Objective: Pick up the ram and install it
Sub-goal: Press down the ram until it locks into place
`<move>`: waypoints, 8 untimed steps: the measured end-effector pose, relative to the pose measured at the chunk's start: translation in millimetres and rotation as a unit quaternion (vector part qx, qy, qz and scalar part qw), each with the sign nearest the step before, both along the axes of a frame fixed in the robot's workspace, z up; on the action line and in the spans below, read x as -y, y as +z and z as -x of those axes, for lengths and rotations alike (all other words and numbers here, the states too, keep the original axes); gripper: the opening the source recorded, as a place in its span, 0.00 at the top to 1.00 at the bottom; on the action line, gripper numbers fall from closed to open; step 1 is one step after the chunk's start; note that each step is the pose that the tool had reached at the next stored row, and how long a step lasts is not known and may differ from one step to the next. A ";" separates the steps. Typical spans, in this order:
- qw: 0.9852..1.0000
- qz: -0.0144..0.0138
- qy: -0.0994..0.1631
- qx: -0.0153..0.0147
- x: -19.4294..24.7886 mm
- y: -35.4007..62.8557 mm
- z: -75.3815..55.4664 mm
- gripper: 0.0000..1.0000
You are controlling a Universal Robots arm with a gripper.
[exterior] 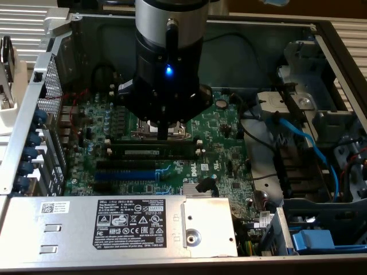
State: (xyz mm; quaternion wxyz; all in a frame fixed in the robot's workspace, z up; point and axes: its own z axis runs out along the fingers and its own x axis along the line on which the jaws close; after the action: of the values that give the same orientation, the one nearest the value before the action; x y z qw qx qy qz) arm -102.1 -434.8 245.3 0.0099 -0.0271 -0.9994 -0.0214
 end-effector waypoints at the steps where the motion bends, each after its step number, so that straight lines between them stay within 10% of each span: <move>1: 1.000 0.000 0.000 0.000 0.0 0.0 0.0 0.90; 8: 1.000 0.000 -0.004 0.000 5.2 0.0 0.0 0.90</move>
State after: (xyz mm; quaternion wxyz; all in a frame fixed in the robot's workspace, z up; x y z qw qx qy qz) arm -102.2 -440.0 245.3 0.0098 -0.0312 -0.9992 -0.0217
